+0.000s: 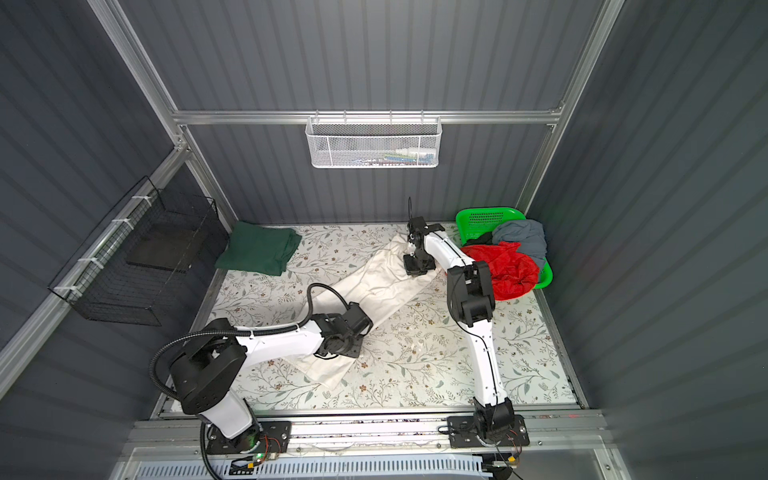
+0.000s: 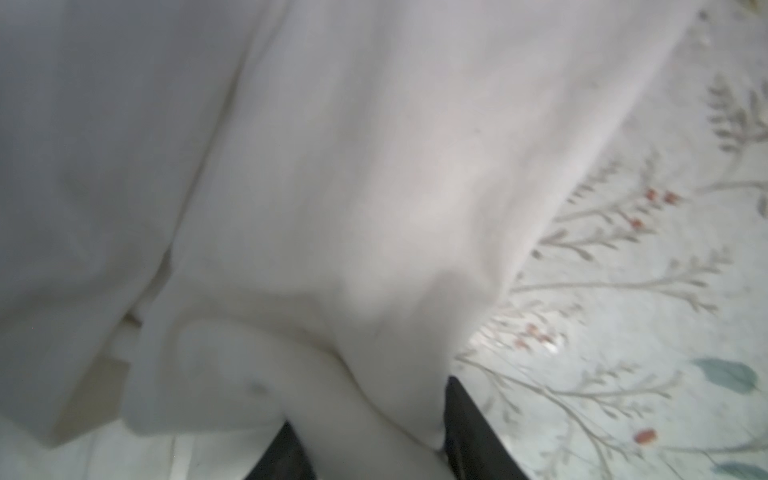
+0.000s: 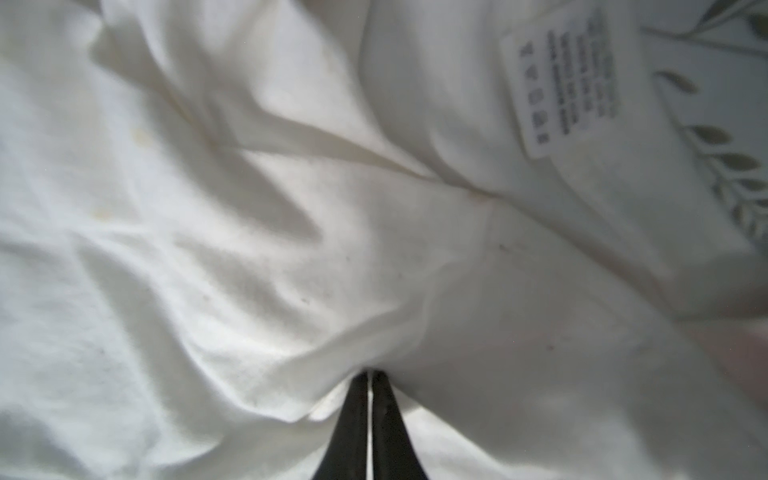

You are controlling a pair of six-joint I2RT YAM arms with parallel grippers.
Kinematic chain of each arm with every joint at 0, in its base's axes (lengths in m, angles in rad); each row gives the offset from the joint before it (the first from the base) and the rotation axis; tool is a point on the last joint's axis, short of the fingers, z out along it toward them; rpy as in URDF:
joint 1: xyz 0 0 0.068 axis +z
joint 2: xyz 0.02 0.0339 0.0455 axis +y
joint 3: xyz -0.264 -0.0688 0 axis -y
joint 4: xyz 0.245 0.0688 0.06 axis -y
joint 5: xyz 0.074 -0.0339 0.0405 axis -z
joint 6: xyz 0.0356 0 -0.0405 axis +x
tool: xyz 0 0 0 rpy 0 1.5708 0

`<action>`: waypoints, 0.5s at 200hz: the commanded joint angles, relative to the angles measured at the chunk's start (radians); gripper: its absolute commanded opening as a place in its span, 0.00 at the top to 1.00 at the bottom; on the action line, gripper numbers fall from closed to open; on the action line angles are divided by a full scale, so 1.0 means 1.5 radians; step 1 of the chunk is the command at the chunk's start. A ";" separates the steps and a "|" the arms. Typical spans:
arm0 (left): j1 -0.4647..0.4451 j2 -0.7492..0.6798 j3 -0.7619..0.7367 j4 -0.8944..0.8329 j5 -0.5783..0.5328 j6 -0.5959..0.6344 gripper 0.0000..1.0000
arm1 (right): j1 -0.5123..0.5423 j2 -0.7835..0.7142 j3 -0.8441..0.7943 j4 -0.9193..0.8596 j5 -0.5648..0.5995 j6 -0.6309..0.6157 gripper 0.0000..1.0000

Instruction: Fold and stack the t-shirts

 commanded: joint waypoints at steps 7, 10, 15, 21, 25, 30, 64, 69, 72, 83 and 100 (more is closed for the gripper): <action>-0.075 0.021 0.056 -0.059 0.005 -0.014 0.45 | -0.010 0.007 0.037 -0.034 -0.027 -0.018 0.89; -0.079 0.026 0.061 -0.058 0.006 -0.013 0.43 | -0.011 0.008 0.041 -0.036 -0.028 -0.018 0.89; -0.085 0.033 0.069 -0.059 0.007 -0.010 0.40 | -0.013 0.009 0.050 -0.041 -0.030 -0.018 0.87; -0.087 0.042 0.079 -0.065 0.007 -0.008 0.36 | -0.015 0.009 0.059 -0.045 -0.033 -0.016 0.84; -0.089 0.047 0.087 -0.071 0.006 -0.006 0.33 | -0.015 0.007 0.063 -0.048 -0.032 -0.014 0.82; -0.091 0.052 0.095 -0.079 0.003 -0.003 0.29 | -0.015 0.002 0.064 -0.048 -0.034 -0.012 0.80; -0.093 0.020 0.127 -0.142 -0.053 -0.010 0.06 | -0.020 -0.104 -0.036 0.016 -0.013 0.038 0.59; -0.092 0.011 0.127 -0.147 -0.067 -0.011 0.04 | -0.023 -0.126 -0.059 0.032 -0.005 0.051 0.56; -0.092 0.004 0.126 -0.150 -0.075 -0.012 0.02 | -0.024 -0.140 -0.078 0.043 -0.001 0.060 0.54; -0.089 -0.018 0.123 -0.160 -0.100 -0.017 0.00 | -0.032 -0.191 -0.147 0.088 0.004 0.096 0.47; -0.071 -0.048 0.106 -0.164 -0.113 -0.023 0.00 | -0.044 -0.261 -0.254 0.156 0.000 0.159 0.48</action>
